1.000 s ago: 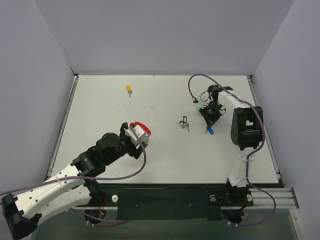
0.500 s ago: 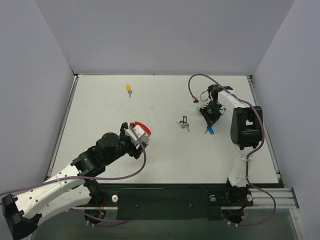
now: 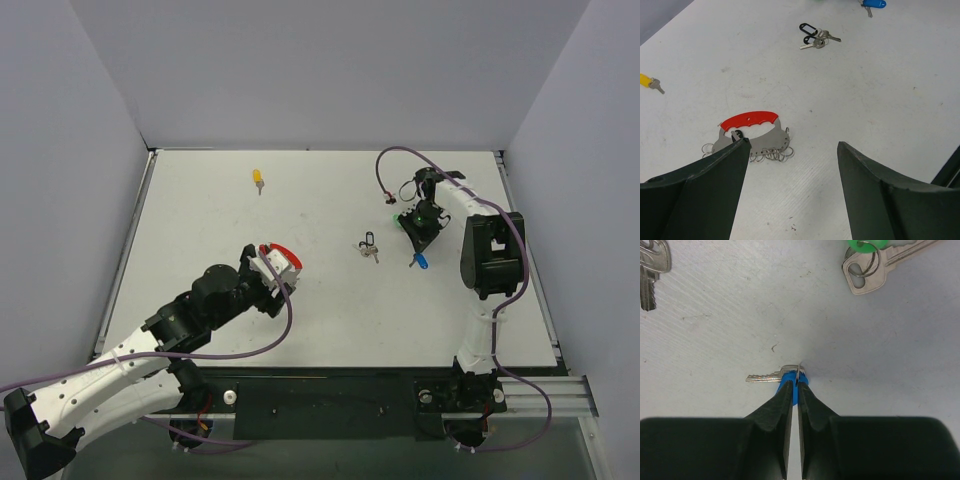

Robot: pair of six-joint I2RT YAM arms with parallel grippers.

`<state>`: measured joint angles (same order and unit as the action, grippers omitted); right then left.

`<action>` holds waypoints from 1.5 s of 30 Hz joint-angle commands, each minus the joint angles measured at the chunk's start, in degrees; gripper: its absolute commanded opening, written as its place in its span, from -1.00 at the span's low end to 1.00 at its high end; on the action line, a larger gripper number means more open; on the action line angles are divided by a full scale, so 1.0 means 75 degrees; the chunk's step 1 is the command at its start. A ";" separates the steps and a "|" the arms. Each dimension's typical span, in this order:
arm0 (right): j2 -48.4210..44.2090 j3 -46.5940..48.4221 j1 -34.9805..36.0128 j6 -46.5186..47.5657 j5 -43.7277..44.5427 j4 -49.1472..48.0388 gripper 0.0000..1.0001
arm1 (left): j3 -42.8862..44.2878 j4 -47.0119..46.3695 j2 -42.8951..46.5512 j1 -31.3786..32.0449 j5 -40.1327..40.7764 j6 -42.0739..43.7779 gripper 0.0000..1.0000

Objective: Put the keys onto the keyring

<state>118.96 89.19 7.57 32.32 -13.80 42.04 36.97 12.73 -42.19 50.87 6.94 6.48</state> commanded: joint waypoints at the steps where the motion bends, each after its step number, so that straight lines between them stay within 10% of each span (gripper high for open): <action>1: 0.0182 0.0214 0.0045 -0.0102 0.0094 0.0441 -0.87 | -0.0019 -0.0186 0.0001 -0.0056 -0.0117 0.0015 0.61; 20: -0.1528 -0.0277 -0.0435 -0.0161 -0.0689 0.0488 -0.37 | 0.0110 -0.0349 -0.0198 -0.0665 -0.0725 -0.0758 0.63; 32: -0.4984 -0.2023 -0.0973 -0.0650 -0.3151 -0.0483 0.00 | -0.0943 -0.2611 -0.0854 -0.2833 -0.2214 -0.6356 0.71; 36: -0.5572 -0.2645 -0.1687 -0.3207 -0.4868 -0.1502 0.52 | -0.1063 -0.2204 -0.0901 -0.3033 -0.1840 -0.6700 0.74; 39: -0.4919 -0.2483 -0.1923 -0.3116 -0.6418 -0.0608 0.56 | -0.0887 -0.1757 -0.1274 -0.3045 -0.1641 -0.6642 0.75; 45: -0.5839 -0.3230 -0.1198 -0.1707 -0.4199 -0.0831 0.54 | -0.0617 -0.1217 -0.2271 -0.3115 -0.1464 -0.6641 0.76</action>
<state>81.82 68.79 -5.34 17.23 -50.98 37.23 29.61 2.15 -56.03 28.21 -5.58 -41.74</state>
